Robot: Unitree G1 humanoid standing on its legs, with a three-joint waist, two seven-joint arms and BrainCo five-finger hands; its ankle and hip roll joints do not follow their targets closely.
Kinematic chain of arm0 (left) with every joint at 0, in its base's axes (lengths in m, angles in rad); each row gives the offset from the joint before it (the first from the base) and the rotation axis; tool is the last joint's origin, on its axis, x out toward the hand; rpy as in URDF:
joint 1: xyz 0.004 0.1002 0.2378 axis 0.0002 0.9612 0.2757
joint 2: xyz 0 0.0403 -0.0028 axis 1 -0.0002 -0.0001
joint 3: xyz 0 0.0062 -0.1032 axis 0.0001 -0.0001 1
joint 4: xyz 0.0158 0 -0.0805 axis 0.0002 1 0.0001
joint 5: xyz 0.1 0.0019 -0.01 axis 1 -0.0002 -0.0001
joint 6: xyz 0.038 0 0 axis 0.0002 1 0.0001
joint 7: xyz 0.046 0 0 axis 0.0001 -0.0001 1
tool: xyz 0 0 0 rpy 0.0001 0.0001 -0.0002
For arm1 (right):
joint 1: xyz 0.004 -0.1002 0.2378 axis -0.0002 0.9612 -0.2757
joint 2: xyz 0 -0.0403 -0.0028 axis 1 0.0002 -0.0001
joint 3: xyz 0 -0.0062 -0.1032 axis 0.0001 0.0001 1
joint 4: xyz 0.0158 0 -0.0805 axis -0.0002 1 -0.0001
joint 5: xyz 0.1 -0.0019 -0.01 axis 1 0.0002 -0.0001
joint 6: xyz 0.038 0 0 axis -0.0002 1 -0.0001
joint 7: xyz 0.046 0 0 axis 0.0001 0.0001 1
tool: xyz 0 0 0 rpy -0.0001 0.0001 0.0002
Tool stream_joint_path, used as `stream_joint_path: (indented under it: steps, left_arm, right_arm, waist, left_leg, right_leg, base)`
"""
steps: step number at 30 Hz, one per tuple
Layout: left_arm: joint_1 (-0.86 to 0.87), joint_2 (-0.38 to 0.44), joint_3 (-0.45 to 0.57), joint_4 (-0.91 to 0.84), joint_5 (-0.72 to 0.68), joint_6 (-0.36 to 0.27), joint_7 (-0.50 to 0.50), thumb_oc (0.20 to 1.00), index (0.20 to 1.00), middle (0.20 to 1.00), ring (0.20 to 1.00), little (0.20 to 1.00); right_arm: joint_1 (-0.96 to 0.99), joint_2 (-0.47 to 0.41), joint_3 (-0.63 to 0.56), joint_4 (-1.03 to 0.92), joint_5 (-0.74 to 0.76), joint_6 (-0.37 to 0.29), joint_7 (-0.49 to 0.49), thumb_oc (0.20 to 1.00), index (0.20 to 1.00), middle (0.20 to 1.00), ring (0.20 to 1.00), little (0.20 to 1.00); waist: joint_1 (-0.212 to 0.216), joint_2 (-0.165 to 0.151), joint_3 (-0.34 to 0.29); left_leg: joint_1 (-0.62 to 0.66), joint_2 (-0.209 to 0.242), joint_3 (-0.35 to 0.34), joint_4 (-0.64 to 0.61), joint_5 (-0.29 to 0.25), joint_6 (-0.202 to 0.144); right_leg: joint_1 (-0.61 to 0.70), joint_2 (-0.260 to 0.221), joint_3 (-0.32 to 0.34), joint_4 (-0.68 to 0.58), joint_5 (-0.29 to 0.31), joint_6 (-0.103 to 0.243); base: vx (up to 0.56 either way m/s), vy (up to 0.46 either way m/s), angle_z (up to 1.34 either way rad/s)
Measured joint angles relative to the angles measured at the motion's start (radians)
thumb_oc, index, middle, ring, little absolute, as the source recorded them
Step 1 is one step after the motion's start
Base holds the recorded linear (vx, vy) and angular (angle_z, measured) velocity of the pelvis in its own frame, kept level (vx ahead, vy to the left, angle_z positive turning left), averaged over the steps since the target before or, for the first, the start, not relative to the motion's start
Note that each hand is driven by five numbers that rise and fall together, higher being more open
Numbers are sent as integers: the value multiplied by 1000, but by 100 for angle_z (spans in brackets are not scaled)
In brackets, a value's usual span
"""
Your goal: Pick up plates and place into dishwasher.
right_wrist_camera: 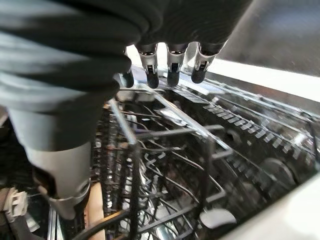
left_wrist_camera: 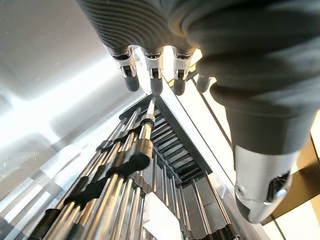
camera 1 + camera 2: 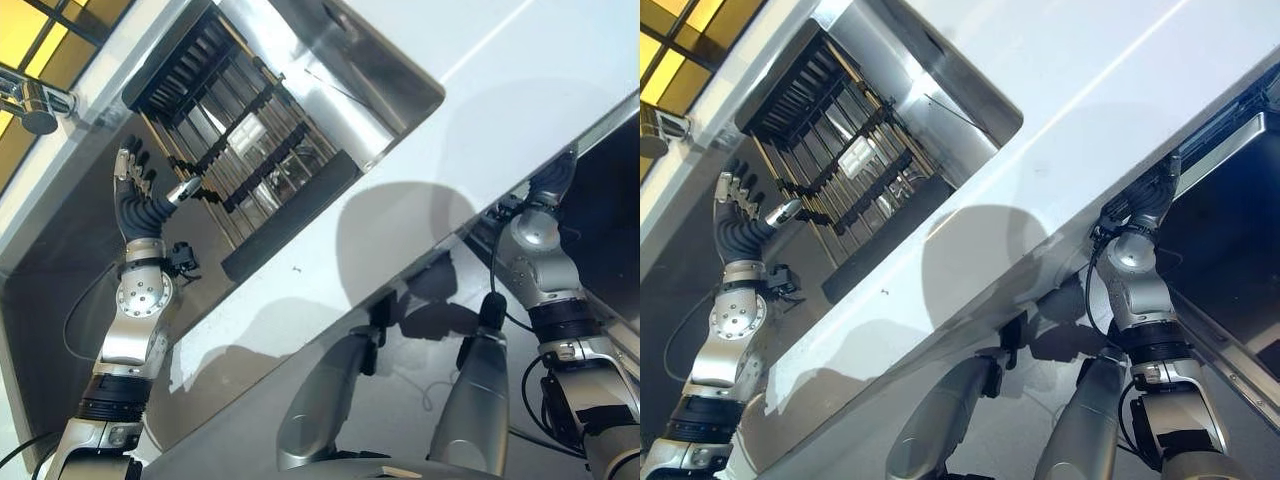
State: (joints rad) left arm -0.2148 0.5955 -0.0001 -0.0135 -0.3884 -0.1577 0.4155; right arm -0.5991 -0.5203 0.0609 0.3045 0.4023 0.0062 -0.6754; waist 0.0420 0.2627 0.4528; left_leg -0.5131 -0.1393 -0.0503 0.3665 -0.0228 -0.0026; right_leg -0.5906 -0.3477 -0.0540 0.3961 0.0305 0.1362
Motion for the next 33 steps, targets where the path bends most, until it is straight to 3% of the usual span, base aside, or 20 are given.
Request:
stream_joint_path:
  steps: [6, 8, 9, 11, 13, 15, 17, 21, 23, 28, 33]
  left_arm:
    - [17, 8, -15, 33, -32, 25, 0, 1000, 1000, 1000, 1000, 1000]
    - [24, 11, -15, 33, -39, 44, 0, 1000, 1000, 1000, 1000, 1000]
    - [18, 12, -15, 32, -39, 55, 0, 1000, 1000, 1000, 1000, 1000]
    - [17, 12, -12, 33, -39, 65, -1, 1000, 1000, 1000, 1000, 1000]
    - [36, 15, -12, 32, -39, 76, 0, 1000, 1000, 1000, 1000, 1000]
    - [55, 15, -5, 34, -43, 87, 7, 1000, 1000, 1000, 1000, 1000]
    - [86, 13, 14, 34, -60, 89, 6, 1000, 1000, 1000, 1000, 1000]
    - [125, 8, 30, 32, -58, 93, 2, 1000, 1000, 1000, 1000, 1000]
    - [128, 2, 37, 32, -58, 92, 0, 1000, 1000, 1000, 1000, 1000]
    - [134, -20, 75, 44, -58, 98, 17, 1000, 1000, 1000, 1000, 1000]
    - [159, -31, 76, 53, -58, 98, 15, 1000, 1000, 1000, 1000, 1000]
  right_arm:
    - [28, 46, 30, -34, -30, 9, 23, 1000, 1000, 1000, 1000, 1000]
    - [62, 47, 27, -55, -32, 10, 27, 1000, 1000, 1000, 1000, 1000]
    - [78, 42, 23, -61, -33, 10, 25, 1000, 1000, 1000, 1000, 1000]
    - [94, 42, 9, -67, -33, 11, 24, 1000, 1000, 1000, 1000, 1000]
    - [98, 41, -12, -76, -38, 10, 24, 1000, 1000, 1000, 1000, 1000]
    - [135, 36, -34, -113, -38, 7, 24, 1000, 1000, 1000, 1000, 1000]
    - [186, 36, -62, -129, -38, 6, 24, 1000, 1000, 1000, 1000, 1000]
    - [284, 33, -130, -152, -77, 5, 11, 1000, 1000, 1000, 1000, 1000]
    - [316, 30, -150, -165, -79, 4, -4, 1000, 1000, 1000, 1000, 1000]
    - [339, 23, -189, -179, -119, -1, -74, 1000, 1000, 1000, 1000, 1000]
    - [392, 39, -228, -178, -118, -26, -170, 1000, 1000, 1000, 1000, 1000]
  waist:
    - [1, -35, 25]
    - [-3, -43, 30]
    - [0, -45, 32]
    - [2, -45, 32]
    - [-3, -49, 35]
    - [-6, -50, 35]
    - [-30, -50, 35]
    - [-81, -58, 29]
    - [-84, -66, 21]
    - [-108, -64, 18]
    - [-116, -57, 12]
  left_leg:
    - [45, 25, 109, 75, -65, 45]
    - [64, 32, 121, 74, -82, 61]
    - [70, 45, 127, 66, -78, 64]
    - [82, 77, 135, 58, -71, 54]
    - [108, 66, 130, 29, -65, 43]
    - [139, 62, 126, -23, -58, 37]
    - [180, 64, 124, -71, -37, 38]
    - [245, 61, 142, -122, -26, 33]
    - [262, 61, 158, -139, -24, 25]
    - [308, 69, 191, -190, -22, 19]
    - [336, 56, 220, -236, -13, 28]
  right_leg:
    - [76, 35, 69, -120, 100, 10]
    - [120, 44, 70, -192, 126, -19]
    - [134, 55, 62, -213, 107, -27]
    - [135, 95, 46, -136, 82, -49]
    - [152, 97, 47, -168, 74, -23]
    - [171, 100, 47, -217, 73, -19]
    - [208, 101, 42, -256, 80, -3]
    - [240, 100, 49, -272, 95, -8]
    - [241, 104, 66, -278, 129, -3]
    - [253, 124, 96, -305, 141, -8]
    - [254, 112, 112, -318, 144, -3]
  base:
    - [-17, 148, -51]
    - [-17, 8, -45]
    - [-9, -3, -23]
    - [17, -3, -21]
    - [46, -2, -18]
    - [55, -7, -34]
    - [65, -40, -28]
    - [35, -38, -13]
    - [-1, -4, -25]
    - [0, 40, -26]
    - [-15, 75, -12]
